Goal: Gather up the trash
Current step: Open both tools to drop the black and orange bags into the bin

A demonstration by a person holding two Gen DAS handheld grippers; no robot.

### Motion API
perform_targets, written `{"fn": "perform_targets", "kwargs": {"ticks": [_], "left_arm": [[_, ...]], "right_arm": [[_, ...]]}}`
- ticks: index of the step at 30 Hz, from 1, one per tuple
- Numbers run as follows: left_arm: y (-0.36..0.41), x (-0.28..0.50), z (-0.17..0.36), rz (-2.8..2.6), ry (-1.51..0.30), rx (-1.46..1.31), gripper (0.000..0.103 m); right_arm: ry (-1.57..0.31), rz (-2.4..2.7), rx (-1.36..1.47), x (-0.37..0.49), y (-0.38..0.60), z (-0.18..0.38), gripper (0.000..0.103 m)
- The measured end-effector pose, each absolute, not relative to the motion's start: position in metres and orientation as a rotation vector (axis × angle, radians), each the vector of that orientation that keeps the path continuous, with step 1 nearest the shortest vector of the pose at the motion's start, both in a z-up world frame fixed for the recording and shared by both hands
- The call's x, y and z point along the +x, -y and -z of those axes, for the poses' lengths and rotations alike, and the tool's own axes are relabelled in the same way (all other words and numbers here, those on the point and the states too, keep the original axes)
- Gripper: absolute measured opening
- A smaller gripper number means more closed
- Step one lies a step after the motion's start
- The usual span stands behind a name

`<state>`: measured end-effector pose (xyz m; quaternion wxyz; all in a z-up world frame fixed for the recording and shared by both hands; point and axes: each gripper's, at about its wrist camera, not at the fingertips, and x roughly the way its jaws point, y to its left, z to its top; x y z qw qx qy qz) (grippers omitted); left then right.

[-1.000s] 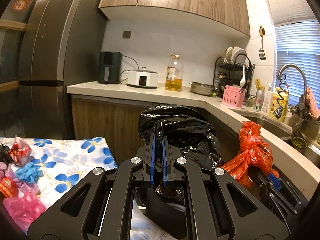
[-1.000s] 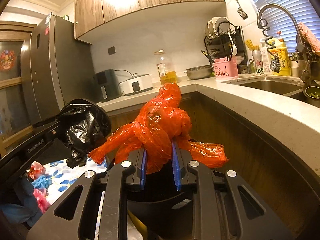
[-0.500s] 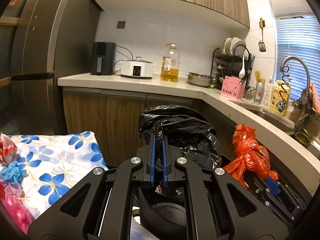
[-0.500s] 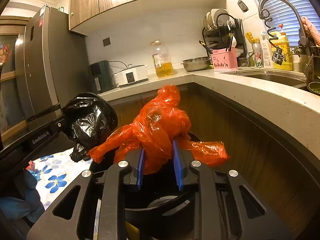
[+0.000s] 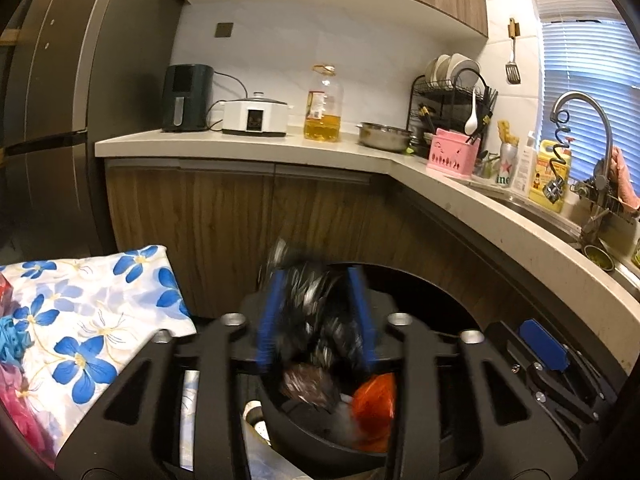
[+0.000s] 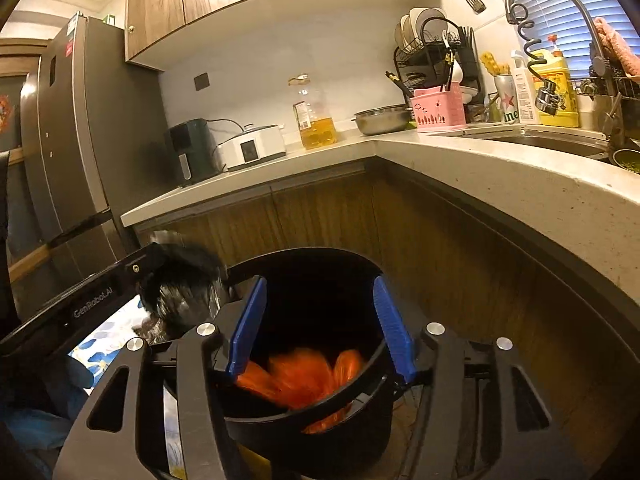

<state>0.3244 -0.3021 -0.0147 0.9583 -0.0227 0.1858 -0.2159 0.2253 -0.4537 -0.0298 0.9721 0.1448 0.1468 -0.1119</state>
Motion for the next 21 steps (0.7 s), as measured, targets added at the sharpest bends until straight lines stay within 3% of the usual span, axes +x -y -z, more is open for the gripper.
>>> {"fn": "perform_targets", "kwargs": {"ticks": [4, 7, 14, 21], "left_arm": [[0.292, 0.321, 0.012, 0.413, -0.367, -0.062, 0.062], [0.285, 0.316, 0.01, 0.415, -0.367, -0.066, 0.068], [0.263, 0.288, 0.003, 0.35, -0.342, -0.051, 0.078], [0.226, 0.25, 0.003, 0.221, -0.329, -0.037, 0.082]], "right_arm": [[-0.294, 0.228, 0.298, 0.217, 0.453, 0.03, 0.065], [-0.294, 0.23, 0.293, 0.209, 0.45, 0.029, 0.07], [-0.278, 0.219, 0.314, 0.185, 0.444, 0.022, 0.083], [-0.273, 0.152, 0.314, 0.165, 0.425, 0.015, 0.085]]}}
